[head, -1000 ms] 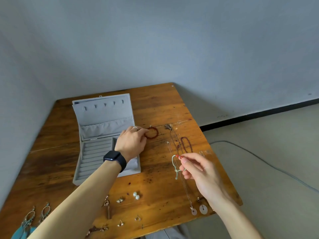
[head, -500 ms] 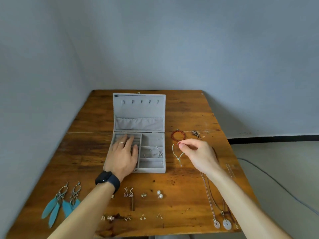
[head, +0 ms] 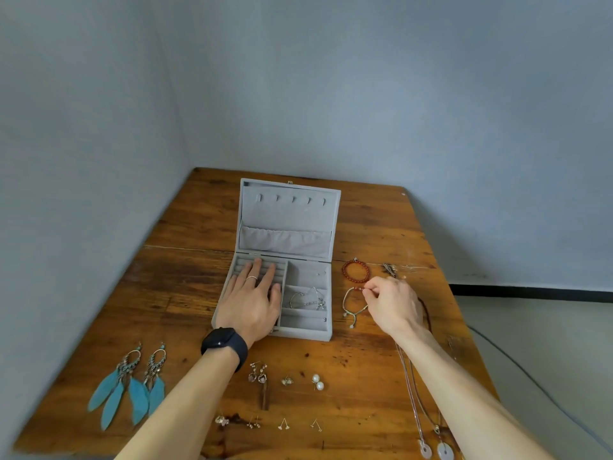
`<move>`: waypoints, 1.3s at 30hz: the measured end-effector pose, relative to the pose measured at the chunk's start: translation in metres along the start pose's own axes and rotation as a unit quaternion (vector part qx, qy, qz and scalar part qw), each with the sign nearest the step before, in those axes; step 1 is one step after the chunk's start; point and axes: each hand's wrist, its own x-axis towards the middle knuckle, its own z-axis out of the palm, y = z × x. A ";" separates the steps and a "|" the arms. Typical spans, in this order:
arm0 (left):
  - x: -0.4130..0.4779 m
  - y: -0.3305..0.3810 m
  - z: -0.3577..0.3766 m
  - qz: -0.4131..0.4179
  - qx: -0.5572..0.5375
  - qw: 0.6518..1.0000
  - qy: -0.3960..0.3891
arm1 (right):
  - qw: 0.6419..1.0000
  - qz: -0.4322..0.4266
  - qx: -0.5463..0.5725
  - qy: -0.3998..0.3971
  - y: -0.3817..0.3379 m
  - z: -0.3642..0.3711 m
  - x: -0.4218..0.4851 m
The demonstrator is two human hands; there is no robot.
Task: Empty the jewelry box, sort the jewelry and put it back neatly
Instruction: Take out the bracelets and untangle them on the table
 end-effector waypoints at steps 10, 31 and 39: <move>0.000 0.000 0.001 -0.007 -0.004 1.000 -0.003 | 1.000 -0.020 -0.024 -0.002 0.010 0.001 0.002; 0.000 0.000 0.005 -0.008 -0.034 0.999 0.005 | 0.983 -0.179 0.001 -0.044 -0.069 0.006 -0.003; -0.002 -0.003 0.001 0.013 -0.044 0.998 0.044 | 0.960 -0.114 0.254 -0.041 -0.059 -0.029 -0.029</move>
